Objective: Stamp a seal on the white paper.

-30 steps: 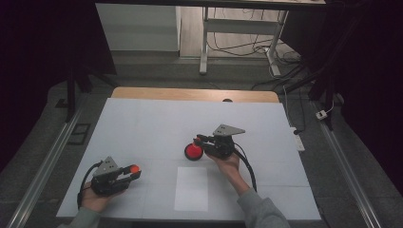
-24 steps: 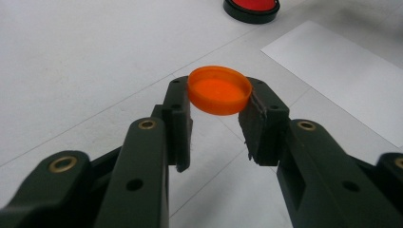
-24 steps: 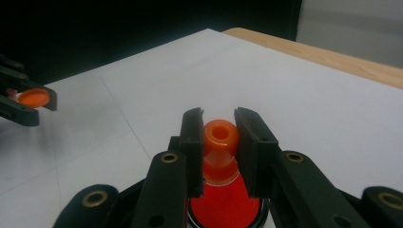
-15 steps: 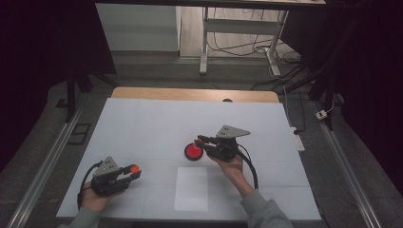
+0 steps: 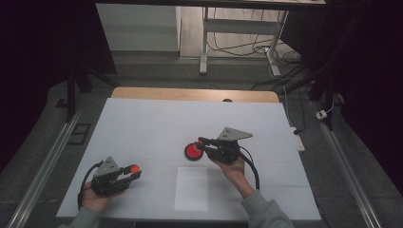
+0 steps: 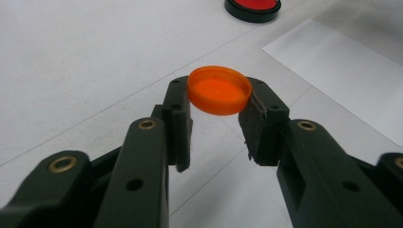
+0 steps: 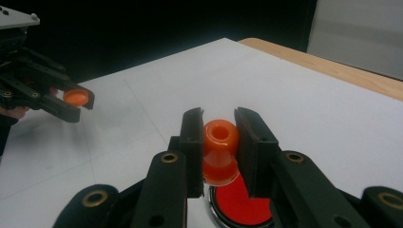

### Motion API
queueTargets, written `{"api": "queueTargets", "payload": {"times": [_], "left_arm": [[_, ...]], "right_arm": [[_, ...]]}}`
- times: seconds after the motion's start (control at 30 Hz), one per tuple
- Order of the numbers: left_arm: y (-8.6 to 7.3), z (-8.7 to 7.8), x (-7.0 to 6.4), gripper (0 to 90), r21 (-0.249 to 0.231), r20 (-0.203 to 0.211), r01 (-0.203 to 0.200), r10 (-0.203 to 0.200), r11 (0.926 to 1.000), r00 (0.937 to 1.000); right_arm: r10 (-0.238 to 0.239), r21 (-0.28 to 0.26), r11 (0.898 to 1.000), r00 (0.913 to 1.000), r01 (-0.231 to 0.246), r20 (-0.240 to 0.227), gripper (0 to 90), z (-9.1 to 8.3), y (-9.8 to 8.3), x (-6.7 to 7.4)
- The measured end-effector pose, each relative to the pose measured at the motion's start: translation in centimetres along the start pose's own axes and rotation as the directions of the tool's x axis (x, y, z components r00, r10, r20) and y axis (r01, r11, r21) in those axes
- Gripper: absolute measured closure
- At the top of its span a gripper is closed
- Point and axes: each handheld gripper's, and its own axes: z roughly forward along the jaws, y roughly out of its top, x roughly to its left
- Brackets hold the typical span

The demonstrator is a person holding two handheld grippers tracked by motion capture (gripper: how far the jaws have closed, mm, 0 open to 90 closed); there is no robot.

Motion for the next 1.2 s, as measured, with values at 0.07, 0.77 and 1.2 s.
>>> {"api": "queueTargets", "payload": {"times": [0.07,0.77,1.2], "left_arm": [[0.0,0.0,0.0,65.1,-0.002,-0.001,-0.002,0.002,1.0,1.0],[0.0,0.1,0.0,65.1,0.004,-0.001,-0.008,0.008,1.0,1.0],[0.1,0.2,-0.2,65.1,0.005,0.003,-0.016,0.015,0.9999,0.9999]], "right_arm": [[-0.001,0.004,1.0,1.0,0.001,0.0,72.6,-0.1,-0.1,0.1],[-0.011,0.029,1.0,0.9999,0.011,0.007,72.6,-2.4,-1.2,1.2],[-0.018,0.042,0.999,0.9998,0.018,-0.009,72.6,-2.8,-2.0,1.9]]}}
